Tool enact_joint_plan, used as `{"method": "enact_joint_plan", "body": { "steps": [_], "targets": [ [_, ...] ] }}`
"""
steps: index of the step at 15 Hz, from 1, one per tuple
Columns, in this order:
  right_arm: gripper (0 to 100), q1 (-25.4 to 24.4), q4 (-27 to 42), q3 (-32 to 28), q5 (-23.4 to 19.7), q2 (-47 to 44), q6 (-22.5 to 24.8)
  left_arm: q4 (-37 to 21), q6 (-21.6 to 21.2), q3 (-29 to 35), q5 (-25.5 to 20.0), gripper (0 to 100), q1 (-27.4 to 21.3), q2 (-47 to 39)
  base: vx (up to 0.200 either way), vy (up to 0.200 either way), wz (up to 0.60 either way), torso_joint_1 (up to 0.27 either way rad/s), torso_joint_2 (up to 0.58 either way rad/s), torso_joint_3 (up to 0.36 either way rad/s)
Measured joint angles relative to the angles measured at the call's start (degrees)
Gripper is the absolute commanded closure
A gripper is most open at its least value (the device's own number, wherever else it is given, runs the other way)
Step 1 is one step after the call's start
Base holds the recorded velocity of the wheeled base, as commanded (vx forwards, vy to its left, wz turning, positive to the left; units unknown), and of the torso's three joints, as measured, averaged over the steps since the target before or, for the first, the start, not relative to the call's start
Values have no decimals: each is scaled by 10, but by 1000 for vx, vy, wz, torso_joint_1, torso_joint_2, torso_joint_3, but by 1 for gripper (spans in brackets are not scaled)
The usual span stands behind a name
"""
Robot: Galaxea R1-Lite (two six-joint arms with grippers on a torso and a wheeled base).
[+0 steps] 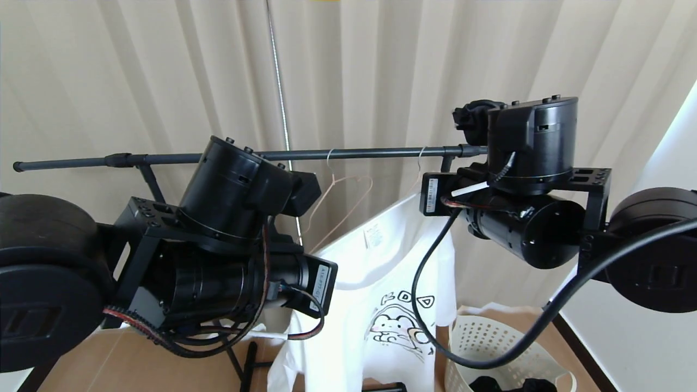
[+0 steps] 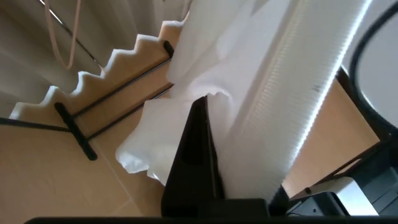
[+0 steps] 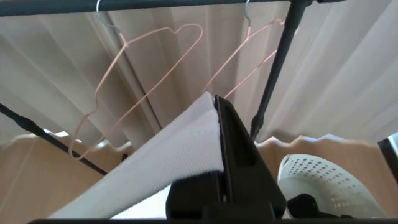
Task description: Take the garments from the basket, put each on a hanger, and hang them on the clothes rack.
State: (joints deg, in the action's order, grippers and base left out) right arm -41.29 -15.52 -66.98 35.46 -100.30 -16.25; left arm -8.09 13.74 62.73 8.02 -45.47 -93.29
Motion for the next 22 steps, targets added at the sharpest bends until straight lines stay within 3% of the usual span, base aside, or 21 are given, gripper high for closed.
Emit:
{"method": "enact_joint_plan", "body": {
  "steps": [5,8,9,18,22],
  "targets": [
    [100,2,23,43,25,39,64,67,-14,6,-1,100,41,-38,0,0,0,0,0,0],
    [100,8,24,57,28,44,74,95,-29,15,-4,100,58,-61,0,0,0,0,0,0],
    [100,10,23,59,28,46,77,96,-35,15,-4,0,59,-65,0,0,0,0,0,0],
    [100,31,21,90,29,58,100,99,-66,0,-6,0,106,-59,0,0,0,0,0,0],
    [100,31,17,114,28,92,129,137,-86,38,-3,0,138,-119,0,0,0,0,0,0]
  ]
}}
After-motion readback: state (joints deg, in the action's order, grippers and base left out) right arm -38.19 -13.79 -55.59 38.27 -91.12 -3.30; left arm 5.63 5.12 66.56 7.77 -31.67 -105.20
